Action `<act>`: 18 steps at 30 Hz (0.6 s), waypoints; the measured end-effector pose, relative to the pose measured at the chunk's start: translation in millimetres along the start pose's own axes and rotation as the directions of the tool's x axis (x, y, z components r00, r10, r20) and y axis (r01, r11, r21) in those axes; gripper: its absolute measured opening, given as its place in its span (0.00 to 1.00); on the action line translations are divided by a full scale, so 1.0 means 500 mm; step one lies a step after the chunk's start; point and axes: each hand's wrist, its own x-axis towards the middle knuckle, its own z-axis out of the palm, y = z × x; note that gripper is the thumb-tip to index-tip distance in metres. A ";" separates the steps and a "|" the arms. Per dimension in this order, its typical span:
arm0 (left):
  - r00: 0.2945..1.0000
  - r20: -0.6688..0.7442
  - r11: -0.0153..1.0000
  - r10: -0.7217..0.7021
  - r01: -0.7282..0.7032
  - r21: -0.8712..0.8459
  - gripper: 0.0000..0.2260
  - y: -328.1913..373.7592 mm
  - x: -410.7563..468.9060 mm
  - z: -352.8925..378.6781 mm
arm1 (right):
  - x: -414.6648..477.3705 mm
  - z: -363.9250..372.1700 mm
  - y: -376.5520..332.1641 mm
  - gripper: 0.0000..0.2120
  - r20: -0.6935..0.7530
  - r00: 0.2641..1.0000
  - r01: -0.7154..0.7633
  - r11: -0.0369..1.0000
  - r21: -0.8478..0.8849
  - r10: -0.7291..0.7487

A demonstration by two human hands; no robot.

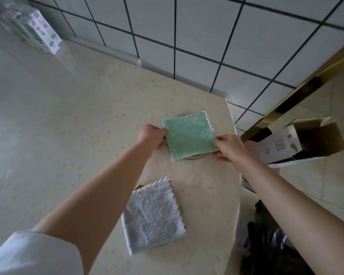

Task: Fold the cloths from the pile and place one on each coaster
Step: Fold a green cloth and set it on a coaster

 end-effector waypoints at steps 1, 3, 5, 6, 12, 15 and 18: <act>1.000 -0.015 1.000 0.001 0.000 0.008 0.06 0.000 0.004 0.001 | 0.004 -0.002 -0.004 0.09 -0.022 1.000 0.017 0.999 -0.031 -0.018; 0.999 -0.051 1.000 0.000 0.001 0.024 0.05 -0.001 0.006 0.004 | 0.017 -0.004 -0.015 0.13 -0.073 0.995 0.055 0.994 -0.096 -0.062; 0.998 -0.053 0.999 -0.020 0.021 0.025 0.05 -0.002 0.003 0.010 | 0.031 -0.005 -0.027 0.18 -0.079 0.993 0.076 0.990 -0.122 -0.086; 0.999 -0.039 0.999 -0.038 0.038 0.015 0.06 -0.002 -0.001 0.014 | 0.037 -0.005 -0.034 0.19 -0.064 0.994 0.075 0.990 -0.121 -0.083; 0.989 0.042 0.988 -0.140 0.143 -0.063 0.08 -0.007 -0.031 0.031 | 0.066 -0.003 -0.079 0.09 0.004 1.000 0.001 0.983 -0.185 0.000; 0.982 0.063 0.966 -0.177 0.186 -0.178 0.07 -0.018 -0.053 0.043 | 0.081 0.002 -0.094 0.14 0.028 0.998 0.055 0.966 -0.253 -0.050; 0.972 0.103 0.919 -0.210 0.232 -0.318 0.06 -0.039 -0.082 0.058 | 0.086 0.008 -0.106 0.13 0.056 0.977 0.212 0.944 -0.253 -0.204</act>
